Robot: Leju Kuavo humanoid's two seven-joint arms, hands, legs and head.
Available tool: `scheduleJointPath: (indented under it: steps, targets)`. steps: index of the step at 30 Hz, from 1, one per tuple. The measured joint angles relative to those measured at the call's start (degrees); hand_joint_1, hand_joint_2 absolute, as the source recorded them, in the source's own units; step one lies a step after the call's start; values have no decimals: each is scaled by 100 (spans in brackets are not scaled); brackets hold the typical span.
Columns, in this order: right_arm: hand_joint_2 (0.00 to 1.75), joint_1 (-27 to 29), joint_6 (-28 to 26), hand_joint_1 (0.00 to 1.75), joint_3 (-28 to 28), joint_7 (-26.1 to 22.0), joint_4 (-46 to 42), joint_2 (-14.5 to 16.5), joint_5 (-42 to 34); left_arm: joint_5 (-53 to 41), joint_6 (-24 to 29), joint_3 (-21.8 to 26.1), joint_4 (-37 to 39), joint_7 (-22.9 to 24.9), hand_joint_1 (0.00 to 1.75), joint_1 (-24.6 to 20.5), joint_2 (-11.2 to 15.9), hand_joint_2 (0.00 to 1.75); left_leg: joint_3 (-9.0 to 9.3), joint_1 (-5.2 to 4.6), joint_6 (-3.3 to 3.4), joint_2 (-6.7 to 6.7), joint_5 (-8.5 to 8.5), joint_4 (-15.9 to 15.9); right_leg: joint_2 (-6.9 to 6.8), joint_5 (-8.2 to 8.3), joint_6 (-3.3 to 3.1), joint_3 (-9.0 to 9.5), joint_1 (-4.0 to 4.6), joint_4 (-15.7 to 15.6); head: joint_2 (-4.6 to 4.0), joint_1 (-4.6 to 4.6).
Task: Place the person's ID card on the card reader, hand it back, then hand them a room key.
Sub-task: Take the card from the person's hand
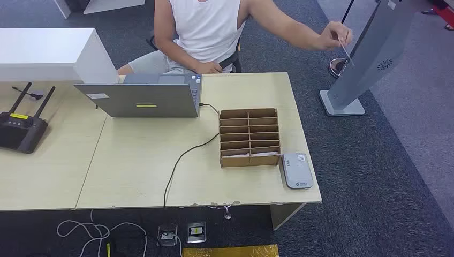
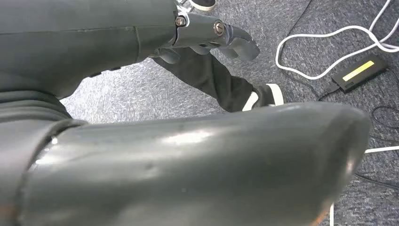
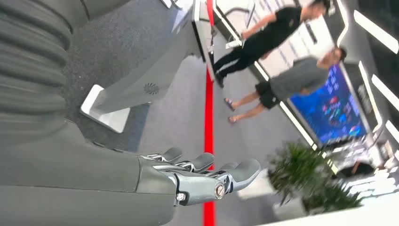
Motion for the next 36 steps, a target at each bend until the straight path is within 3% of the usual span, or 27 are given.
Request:
scheduleJointPath:
  steps: [2,6,10,16,23,36]
  targets:
    - [175,-21,42,0,433,67,-150,33,-172,-27,-3,-5,0,-17,0,1,8,0,-1,-1,0,1,0,0,2,0,0,-1,-1,0,0,1]
    - [175,5,183,0,2897,252,-1285,143,-238,-279,-5,-128,0,-240,0,2,75,0,0,-2,0,12,0,0,12,0,0,-7,-2,1,0,1]
    - [175,198,251,0,3790,381,-1907,172,336,-379,-11,-221,0,-296,0,1,93,0,2,-1,0,16,0,0,20,0,0,-6,-1,2,0,1]
    - [175,471,331,0,4766,433,-2732,268,1810,-467,18,-319,-2,-458,0,-21,112,0,-1,-1,0,15,1,0,21,0,0,-7,-1,4,0,-1]
    - [175,680,525,0,5693,470,-3549,537,2849,-526,-65,-449,-2,-478,0,-134,162,0,-5,5,-7,9,6,-1,13,0,-1,-11,5,5,0,0]
    - [175,848,557,0,6868,11,-3923,1151,3734,-606,-248,-614,-2,-479,0,-252,256,0,-11,10,-13,-1,11,-1,4,0,-1,-12,9,6,0,3]
